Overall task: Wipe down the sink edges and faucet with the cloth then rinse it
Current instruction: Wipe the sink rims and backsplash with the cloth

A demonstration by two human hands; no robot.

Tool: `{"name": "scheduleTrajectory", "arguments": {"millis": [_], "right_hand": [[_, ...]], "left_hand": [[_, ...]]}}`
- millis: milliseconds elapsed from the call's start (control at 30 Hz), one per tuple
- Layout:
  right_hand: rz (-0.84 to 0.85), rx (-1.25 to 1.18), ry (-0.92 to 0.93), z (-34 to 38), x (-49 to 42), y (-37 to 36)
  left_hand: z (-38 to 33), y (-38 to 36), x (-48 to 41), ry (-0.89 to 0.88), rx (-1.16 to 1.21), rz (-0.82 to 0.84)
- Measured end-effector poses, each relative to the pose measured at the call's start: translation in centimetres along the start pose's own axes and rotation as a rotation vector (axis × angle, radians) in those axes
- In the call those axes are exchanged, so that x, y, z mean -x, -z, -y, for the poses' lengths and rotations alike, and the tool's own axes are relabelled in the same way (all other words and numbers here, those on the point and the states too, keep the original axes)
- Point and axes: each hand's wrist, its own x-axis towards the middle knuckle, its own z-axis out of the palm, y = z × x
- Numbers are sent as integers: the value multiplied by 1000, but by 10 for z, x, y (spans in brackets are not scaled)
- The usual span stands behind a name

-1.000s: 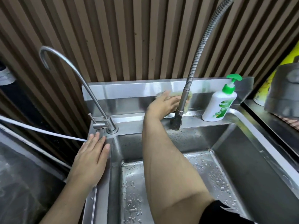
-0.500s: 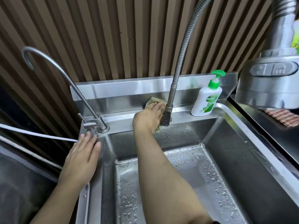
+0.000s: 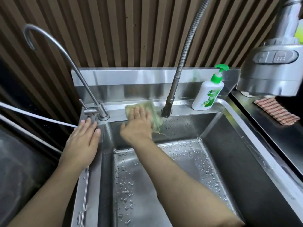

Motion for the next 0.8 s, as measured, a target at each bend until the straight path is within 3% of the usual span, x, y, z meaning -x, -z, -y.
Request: {"name": "scheduleTrajectory", "arguments": {"millis": [100,200,300,400,533,667,800], "right_hand": [[28,-44,217,23,-15,-3],[-17,-15,345,-16,-18,-4],[-106,3,83,-60,-11,-12],[-109,-64,-109,-29,-11,-16],[-35,-58,179,36,-15,-22],[-42,46,400,-17,-20,-13],[-104,15,77,-61,-12,-13]], "left_hand": [[0,1,1,4,19,0],[-2,2,2,10,27,1],[-3,2,3,11,24,5],[-4,3,2,18,3,20],[-4,4,2,13,-14,16],[-6,5,3,10,-34,34],[-7,5,2,-6,-84,37]]}}
